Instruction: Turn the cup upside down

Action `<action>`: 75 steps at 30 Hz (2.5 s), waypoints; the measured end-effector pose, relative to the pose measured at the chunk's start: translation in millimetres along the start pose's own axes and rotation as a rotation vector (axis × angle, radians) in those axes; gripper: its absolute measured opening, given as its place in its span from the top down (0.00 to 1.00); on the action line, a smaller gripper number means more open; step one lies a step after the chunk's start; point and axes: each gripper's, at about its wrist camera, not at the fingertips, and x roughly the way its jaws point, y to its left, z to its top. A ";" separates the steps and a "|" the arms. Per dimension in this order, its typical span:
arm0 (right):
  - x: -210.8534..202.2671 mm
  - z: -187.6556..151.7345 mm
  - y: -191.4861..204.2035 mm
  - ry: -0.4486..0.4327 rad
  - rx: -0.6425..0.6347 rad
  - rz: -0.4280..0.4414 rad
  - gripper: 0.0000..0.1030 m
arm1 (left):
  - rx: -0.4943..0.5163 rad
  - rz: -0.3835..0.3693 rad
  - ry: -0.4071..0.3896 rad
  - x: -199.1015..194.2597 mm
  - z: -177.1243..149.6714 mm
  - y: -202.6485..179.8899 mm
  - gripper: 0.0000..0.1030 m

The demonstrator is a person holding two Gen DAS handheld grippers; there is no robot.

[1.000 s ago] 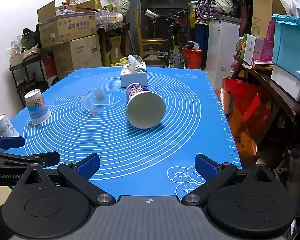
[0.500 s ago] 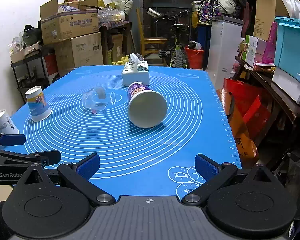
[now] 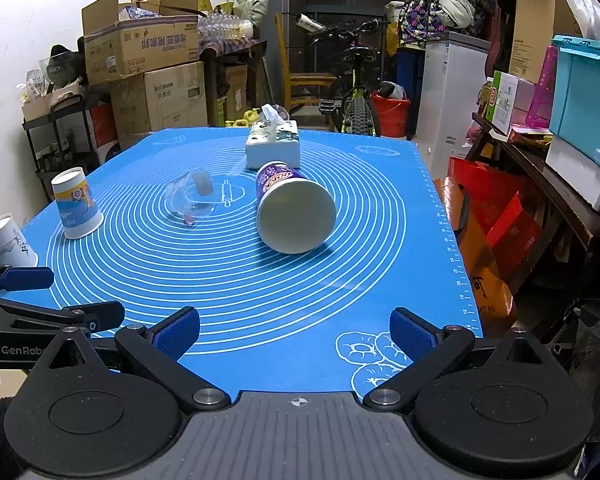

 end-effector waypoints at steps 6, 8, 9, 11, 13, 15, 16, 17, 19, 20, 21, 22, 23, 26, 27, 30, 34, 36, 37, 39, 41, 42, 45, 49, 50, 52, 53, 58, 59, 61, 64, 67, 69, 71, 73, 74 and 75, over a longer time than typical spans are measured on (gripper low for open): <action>0.1 -0.5 1.2 0.002 -0.001 0.000 0.02 | 0.000 0.000 0.000 -0.2 0.3 -0.1 0.11; 0.3 -0.5 1.6 0.003 -0.002 0.000 0.02 | 0.001 0.000 0.000 -0.2 0.2 -0.2 0.11; 1.6 -2.7 0.9 0.004 -0.003 0.001 0.02 | 0.003 0.000 -0.001 -0.2 0.0 -0.5 0.11; 2.3 -3.1 1.1 0.005 -0.003 0.001 0.02 | 0.007 0.000 -0.001 -0.2 -0.6 -1.0 0.11; 2.5 -3.5 1.3 0.006 -0.004 0.001 0.02 | 0.012 0.000 0.000 0.5 -0.2 -2.5 0.11; 2.6 -3.7 0.8 0.007 -0.005 0.002 0.02 | 0.012 0.000 0.001 0.8 -0.5 -2.5 0.11; 2.8 -4.0 0.9 0.008 -0.005 0.001 0.02 | 0.012 0.000 0.001 1.0 -0.9 -2.6 0.11; 2.7 -3.7 0.9 0.008 -0.005 0.002 0.02 | 0.013 0.000 0.001 0.9 -1.2 -2.8 0.11; 2.9 -4.1 1.0 0.008 -0.005 0.001 0.02 | 0.014 0.000 0.001 1.1 -1.6 -3.0 0.11; 3.2 -4.1 1.0 0.009 -0.005 0.001 0.02 | 0.014 0.000 0.001 1.0 -1.4 -3.0 0.11; 3.2 -4.1 0.9 0.009 -0.005 0.002 0.02 | 0.013 0.000 0.000 1.1 -1.5 -3.0 0.11; 3.3 -4.4 1.0 0.009 -0.006 0.002 0.02 | 0.013 0.000 0.001 1.0 -1.3 -3.1 0.11; 3.3 -4.0 1.1 0.009 -0.006 0.002 0.02 | 0.013 0.000 0.001 1.0 -1.4 -3.2 0.11; 3.5 -4.5 1.3 0.010 -0.007 0.001 0.02 | 0.014 0.000 0.001 1.0 -1.3 -3.3 0.11; 3.6 -5.0 1.6 0.010 -0.009 0.001 0.02 | 0.014 0.000 0.001 1.1 -1.4 -3.3 0.11; 3.8 -5.6 2.1 0.011 -0.011 0.001 0.02 | 0.013 0.001 0.001 1.0 -1.3 -3.3 0.11; 3.9 -6.2 3.0 0.013 -0.016 0.001 0.02 | 0.014 0.001 0.000 1.0 -1.5 -4.1 0.11; 3.8 -5.9 3.2 0.014 -0.017 0.001 0.02 | 0.015 0.001 0.001 1.2 -1.9 -4.5 0.11; 3.6 -5.3 3.2 0.013 -0.017 0.001 0.02 | 0.016 0.001 0.001 1.1 -2.0 -4.6 0.11; 3.0 -3.2 3.8 0.016 -0.020 0.000 0.02 | 0.019 0.000 0.001 1.5 -2.9 -5.4 0.11; 3.0 -2.4 4.0 0.018 -0.023 0.000 0.02 | 0.018 -0.002 0.004 2.0 -3.2 -5.4 0.11; 3.0 -2.4 4.2 0.019 -0.025 0.000 0.02 | 0.018 -0.002 0.005 2.3 -3.6 -5.3 0.11; 3.0 -2.1 4.7 0.020 -0.028 -0.001 0.02 | 0.018 -0.001 0.009 3.5 -3.5 -4.8 0.11; 3.1 -2.3 4.9 0.020 -0.028 -0.001 0.02 | 0.016 -0.001 0.011 3.6 -3.5 -3.0 0.11; 3.4 -2.1 5.2 0.021 -0.029 -0.001 0.02 | 0.015 -0.001 0.011 3.6 -3.5 -2.9 0.11; 4.0 -1.2 5.9 0.023 -0.031 0.000 0.02 | 0.013 -0.002 0.011 3.7 -3.5 -1.0 0.11; 4.5 -0.6 6.4 0.024 -0.033 0.000 0.02 | 0.013 -0.002 0.011 3.8 -3.6 -0.9 0.11; 8.5 2.1 10.1 0.031 -0.059 -0.002 0.02 | 0.012 0.001 0.017 4.7 -3.4 1.4 0.11; 9.7 3.9 12.0 0.033 -0.077 -0.005 0.02 | 0.009 0.004 0.018 5.0 -3.3 3.6 0.11; 11.0 10.5 17.3 0.026 -0.119 -0.009 0.02 | 0.004 0.008 0.021 6.5 -2.3 7.5 0.11; 13.9 28.0 29.0 0.005 -0.211 -0.009 0.02 | -0.007 0.022 0.023 10.9 1.2 15.5 0.11; 24.4 49.8 45.4 -0.010 -0.316 -0.011 0.02 | -0.014 0.035 0.022 17.2 6.4 23.7 0.11; 35.3 65.4 58.8 -0.007 -0.380 0.000 0.02 | -0.013 0.047 0.023 23.2 10.3 29.9 0.11; 48.7 79.0 72.2 0.009 -0.449 0.019 0.02 | -0.017 0.064 0.023 30.8 14.0 38.0 0.11; 65.7 92.1 89.3 0.035 -0.531 0.040 0.02 | -0.028 0.076 0.027 38.6 17.5 48.6 0.11; 74.5 97.3 98.4 0.049 -0.565 0.055 0.02 | -0.036 0.081 0.028 42.1 18.7 54.7 0.11; 82.9 101.8 106.0 0.066 -0.597 0.074 0.02 | -0.045 0.087 0.032 46.0 19.8 60.9 0.11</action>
